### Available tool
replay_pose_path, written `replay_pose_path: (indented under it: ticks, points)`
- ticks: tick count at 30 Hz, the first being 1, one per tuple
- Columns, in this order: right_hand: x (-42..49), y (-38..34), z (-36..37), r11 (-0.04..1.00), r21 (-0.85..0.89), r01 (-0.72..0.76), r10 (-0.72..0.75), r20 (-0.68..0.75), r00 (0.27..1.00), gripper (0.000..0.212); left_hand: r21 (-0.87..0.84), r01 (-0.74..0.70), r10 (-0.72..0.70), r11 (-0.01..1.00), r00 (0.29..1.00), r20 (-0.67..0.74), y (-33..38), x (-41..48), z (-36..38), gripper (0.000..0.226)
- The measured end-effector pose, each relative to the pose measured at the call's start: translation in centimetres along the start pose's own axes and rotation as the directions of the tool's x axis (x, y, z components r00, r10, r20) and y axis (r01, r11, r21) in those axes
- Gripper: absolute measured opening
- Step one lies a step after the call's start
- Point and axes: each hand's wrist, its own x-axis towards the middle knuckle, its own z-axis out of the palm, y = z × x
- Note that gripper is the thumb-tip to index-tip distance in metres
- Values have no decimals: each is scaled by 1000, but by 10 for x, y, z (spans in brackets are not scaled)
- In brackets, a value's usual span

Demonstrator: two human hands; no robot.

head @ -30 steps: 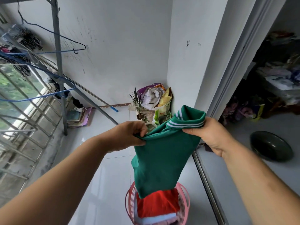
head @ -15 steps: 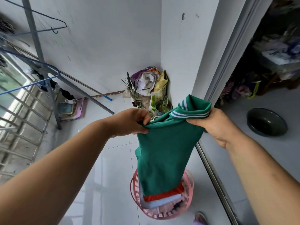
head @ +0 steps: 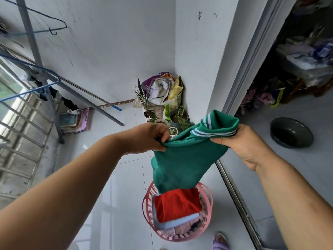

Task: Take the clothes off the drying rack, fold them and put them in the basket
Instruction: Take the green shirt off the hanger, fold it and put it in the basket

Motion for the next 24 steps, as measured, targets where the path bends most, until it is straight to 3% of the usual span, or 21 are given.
replay_pose_path:
  ticks: [4, 15, 24]
  points:
    - [-13, 21, -7, 995, -31, -92, 93, 60, 994, 40, 79, 0, -5, 997, 998, 69, -13, 3, 28, 35]
    - [-69, 97, -32, 914, -158, -373, 398, 171, 901, 44, 3, 76, -74, 997, 961, 266, -65, 3, 132, 36]
    - [-108, 164, -50, 843, -277, -461, 532, 308, 789, 40, -99, 222, -194, 970, 954, 230, -95, -30, 232, 38]
